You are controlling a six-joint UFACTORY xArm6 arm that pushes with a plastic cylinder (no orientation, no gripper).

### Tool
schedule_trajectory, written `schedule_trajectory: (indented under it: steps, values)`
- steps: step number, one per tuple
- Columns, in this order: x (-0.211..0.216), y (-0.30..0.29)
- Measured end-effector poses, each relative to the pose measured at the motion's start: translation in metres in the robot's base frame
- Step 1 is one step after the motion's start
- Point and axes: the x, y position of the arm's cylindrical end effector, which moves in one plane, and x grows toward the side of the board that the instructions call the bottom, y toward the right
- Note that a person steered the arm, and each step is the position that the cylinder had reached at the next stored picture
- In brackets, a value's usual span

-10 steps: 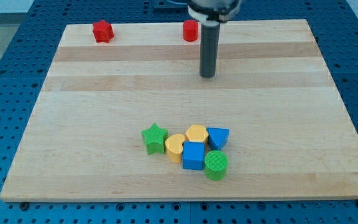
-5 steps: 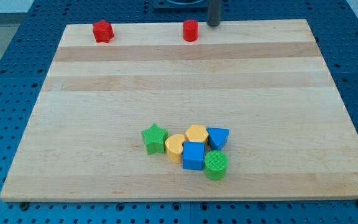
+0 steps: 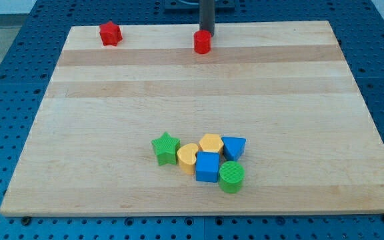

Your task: Slide the red circle to the blue triangle

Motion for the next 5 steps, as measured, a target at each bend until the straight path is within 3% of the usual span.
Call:
schedule_trajectory:
  steps: [2, 5]
  values:
    - [0.029, -0.041]
    - [0.057, -0.040]
